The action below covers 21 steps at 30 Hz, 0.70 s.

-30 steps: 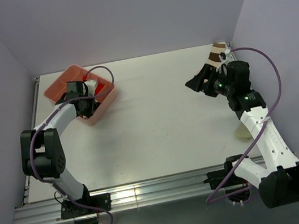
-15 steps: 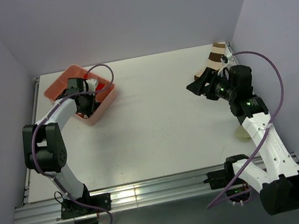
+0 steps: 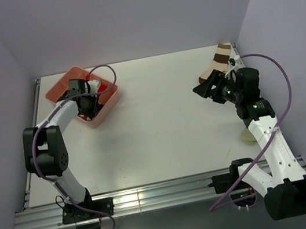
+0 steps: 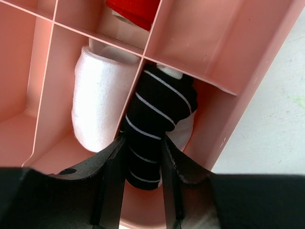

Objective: Roll the socks
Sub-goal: Place the sock in the storage box.

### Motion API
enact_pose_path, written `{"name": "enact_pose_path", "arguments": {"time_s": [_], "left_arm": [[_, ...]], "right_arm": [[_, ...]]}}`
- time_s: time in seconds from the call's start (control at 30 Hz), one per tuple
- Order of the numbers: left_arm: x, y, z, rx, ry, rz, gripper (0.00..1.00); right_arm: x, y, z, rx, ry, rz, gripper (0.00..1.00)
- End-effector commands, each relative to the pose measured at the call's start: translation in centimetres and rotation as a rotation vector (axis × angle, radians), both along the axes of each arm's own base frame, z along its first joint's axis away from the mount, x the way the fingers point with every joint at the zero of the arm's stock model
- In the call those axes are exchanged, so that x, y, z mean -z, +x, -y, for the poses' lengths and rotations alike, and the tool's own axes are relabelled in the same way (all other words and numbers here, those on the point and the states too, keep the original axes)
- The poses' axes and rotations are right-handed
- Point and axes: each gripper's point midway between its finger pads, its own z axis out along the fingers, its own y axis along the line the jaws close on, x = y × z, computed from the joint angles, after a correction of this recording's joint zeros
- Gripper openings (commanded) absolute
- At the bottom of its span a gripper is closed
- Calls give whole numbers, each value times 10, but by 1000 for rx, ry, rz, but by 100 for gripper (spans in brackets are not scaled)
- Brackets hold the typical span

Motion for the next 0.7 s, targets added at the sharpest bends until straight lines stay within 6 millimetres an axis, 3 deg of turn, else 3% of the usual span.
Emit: {"name": "enact_pose_path", "arguments": {"time_s": [0.0, 0.37, 0.5, 0.67], "left_arm": [[-22, 9, 9, 16, -39, 52, 39], [-45, 12, 13, 23, -59, 83, 39], [-42, 11, 14, 21, -64, 74, 39], [-20, 9, 13, 8, -61, 35, 31]], "right_arm": [[-13, 1, 0, -12, -3, 46, 75], [-13, 0, -3, -34, 1, 52, 75], [-12, -2, -5, -43, 7, 48, 75], [-10, -3, -6, -49, 10, 45, 75]]}}
